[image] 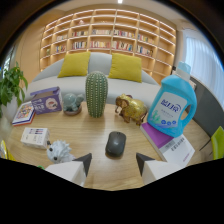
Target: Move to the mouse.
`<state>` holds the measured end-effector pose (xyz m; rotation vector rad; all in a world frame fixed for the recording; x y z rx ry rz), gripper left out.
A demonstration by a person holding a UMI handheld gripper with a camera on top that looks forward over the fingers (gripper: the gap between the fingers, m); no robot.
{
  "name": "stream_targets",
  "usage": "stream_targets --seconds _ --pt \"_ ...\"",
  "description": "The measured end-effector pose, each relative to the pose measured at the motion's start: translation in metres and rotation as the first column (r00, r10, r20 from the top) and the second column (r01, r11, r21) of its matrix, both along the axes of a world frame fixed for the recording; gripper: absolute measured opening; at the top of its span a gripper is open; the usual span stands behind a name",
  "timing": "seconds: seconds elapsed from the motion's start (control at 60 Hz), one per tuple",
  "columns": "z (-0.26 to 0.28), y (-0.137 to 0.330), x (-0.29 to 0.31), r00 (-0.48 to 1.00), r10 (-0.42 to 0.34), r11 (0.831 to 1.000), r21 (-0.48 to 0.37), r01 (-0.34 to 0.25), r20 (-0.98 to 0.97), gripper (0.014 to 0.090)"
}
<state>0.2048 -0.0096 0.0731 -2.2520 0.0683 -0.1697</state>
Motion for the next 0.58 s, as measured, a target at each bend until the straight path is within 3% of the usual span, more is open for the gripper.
stream_targets --seconds 0.2,0.583 --pt "-0.023 0.027 0.011 1.0 -0.006 1.0 -0.031 0.006 -0.009 0.0845" --pt "-0.031 0.03 0.013 1.0 -0.012 0.999 -0.041 0.011 -0.012 0.0846"
